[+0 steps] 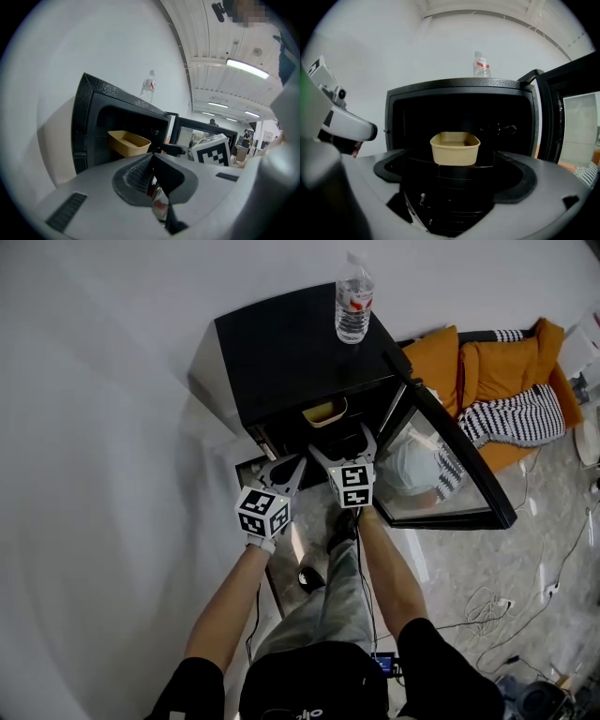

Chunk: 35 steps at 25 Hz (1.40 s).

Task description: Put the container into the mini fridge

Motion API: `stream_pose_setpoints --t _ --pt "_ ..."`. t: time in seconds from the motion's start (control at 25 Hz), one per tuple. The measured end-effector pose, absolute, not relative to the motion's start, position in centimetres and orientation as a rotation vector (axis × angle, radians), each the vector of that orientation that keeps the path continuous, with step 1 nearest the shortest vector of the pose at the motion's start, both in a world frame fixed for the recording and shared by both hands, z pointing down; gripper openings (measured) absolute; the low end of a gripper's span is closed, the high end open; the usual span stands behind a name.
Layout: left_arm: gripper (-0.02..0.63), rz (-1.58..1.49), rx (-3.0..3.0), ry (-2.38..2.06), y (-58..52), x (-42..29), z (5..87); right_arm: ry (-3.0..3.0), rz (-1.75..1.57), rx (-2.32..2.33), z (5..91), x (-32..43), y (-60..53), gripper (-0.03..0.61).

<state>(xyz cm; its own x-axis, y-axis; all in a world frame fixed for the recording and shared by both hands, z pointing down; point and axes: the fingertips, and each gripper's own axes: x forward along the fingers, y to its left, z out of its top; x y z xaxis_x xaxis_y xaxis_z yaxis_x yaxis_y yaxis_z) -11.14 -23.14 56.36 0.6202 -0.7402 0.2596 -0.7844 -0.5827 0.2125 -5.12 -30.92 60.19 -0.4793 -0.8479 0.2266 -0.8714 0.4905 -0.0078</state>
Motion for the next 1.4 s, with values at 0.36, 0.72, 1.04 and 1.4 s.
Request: stream_pose_setpoints --t 0.36,0.72,1.04,1.4 --pt "0.006 0.14 2.545 -1.232 -17.4 -9.9 53.6 -2.545 0.204 1.423 57.0 -2.9 -23.8 0.561" --pt "0.006 0.075 2.584 -1.235 -11.9 -9.0 48.8 -2.586 0.198 1.373 51.3 -1.1 -15.8 0.479" --pt "0.008 0.04 2.633 -1.208 -8.2 -7.4 45.8 -2.634 0.236 1.321 47.6 0.5 -9.8 0.199" --pt "0.008 0.022 2.656 -1.224 -6.8 -7.8 43.7 -2.65 0.254 1.324 45.1 1.0 -7.2 0.008"
